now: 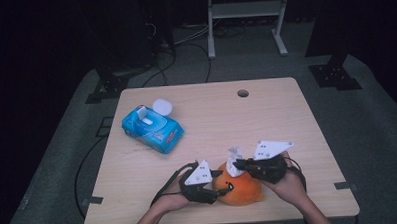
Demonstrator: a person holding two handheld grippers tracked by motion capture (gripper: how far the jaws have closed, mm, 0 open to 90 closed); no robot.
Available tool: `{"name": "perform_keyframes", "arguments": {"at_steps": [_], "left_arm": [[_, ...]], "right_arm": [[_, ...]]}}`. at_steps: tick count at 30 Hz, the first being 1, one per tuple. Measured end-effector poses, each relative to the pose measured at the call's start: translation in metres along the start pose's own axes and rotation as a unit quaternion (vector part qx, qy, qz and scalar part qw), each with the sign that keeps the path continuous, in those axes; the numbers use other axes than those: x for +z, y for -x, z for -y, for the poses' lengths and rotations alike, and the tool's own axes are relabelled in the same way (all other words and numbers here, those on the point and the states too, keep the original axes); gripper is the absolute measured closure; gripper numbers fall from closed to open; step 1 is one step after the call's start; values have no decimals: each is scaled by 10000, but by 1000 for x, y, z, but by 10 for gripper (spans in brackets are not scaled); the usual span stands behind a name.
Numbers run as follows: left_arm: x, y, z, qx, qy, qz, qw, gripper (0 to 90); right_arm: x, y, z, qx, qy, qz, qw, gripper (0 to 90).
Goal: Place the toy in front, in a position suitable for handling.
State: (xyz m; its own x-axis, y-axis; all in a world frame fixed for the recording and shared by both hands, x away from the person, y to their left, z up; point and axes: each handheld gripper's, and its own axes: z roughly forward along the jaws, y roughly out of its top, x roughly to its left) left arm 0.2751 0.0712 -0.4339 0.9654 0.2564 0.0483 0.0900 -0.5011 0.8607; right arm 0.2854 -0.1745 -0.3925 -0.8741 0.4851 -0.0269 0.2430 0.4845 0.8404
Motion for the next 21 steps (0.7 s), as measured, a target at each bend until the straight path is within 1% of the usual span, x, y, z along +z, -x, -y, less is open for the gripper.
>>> {"name": "perform_keyframes", "arguments": {"at_steps": [1, 2, 3, 4, 5, 6, 7, 8, 9, 10, 11, 12, 13, 14, 15, 16, 18, 19, 20, 21], "left_arm": [[0, 0, 0, 0, 0, 0, 10000, 441], [0, -2, 2, -60, 27, -2, 10000, 443], [0, -2, 2, -72, 30, -11, 10000, 444], [0, -2, 2, -72, 30, -11, 10000, 444], [0, -3, 2, -84, 27, -19, 10000, 445], [0, -3, 2, -89, 29, -13, 10000, 445], [0, -3, 3, -74, 16, -11, 10000, 445], [0, -3, 3, -73, 10, -7, 10000, 445], [0, -3, 3, -77, 11, -3, 10000, 445], [-1, -5, 2, -120, 15, 33, 9999, 428], [-3, -6, 2, -184, 62, 114, 9997, 394], [-3, -6, 2, -184, 62, 114, 9997, 357], [-5, -9, 1, -301, 146, 190, 9993, 329], [-7, -12, 0, -430, 226, 220, 9986, 329], [-9, -14, -1, -569, 290, 224, 9977, 248], [-10, -17, -1, -661, 307, 181, 9972, 248], [-6, -20, 0, -792, 208, 106, 9966, 216], [-2, -21, 2, -871, 160, 137, 9960, 219], [1, -21, 4, -928, 149, 217, 9953, 242], [3, -19, 5, -882, 176, 225, 9957, 292]], "right_arm": [[0, 1, 0, -14, -35, 19, 10000, 878], [0, 3, 2, 22, -69, 43, 10000, 879], [-2, 8, 5, 70, -123, 111, 9998, 879], [-4, 12, 9, 118, -202, 226, 9995, 879], [-6, 16, 12, 205, -240, 294, 9991, 879], [-6, 16, 12, 205, -240, 294, 9991, 879], [-10, 20, 15, 301, -237, 341, 9987, 879], [-18, 20, 18, 355, -197, 347, 9986, 879], [-18, 20, 18, 355, -197, 347, 9986, 879], [-21, 16, 19, 320, -186, 185, 9991, 879], [-20, 14, 19, 258, -255, 180, 9992, 879], [-20, 14, 19, 258, -255, 180, 9992, 879], [-18, 14, 22, 175, -362, 159, 9991, 880], [-18, 14, 22, 175, -362, 159, 9991, 880], [-17, 17, 24, 209, -411, 92, 9989, 879], [-17, 17, 24, 209, -411, 92, 9989, 879], [-18, 21, 26, 249, -422, 38, 9988, 880], [-18, 22, 27, 265, -428, 42, 9987, 879], [-18, 23, 28, 296, -447, 53, 9985, 880], [-17, 23, 28, 296, -469, 64, 9984, 880]]}}
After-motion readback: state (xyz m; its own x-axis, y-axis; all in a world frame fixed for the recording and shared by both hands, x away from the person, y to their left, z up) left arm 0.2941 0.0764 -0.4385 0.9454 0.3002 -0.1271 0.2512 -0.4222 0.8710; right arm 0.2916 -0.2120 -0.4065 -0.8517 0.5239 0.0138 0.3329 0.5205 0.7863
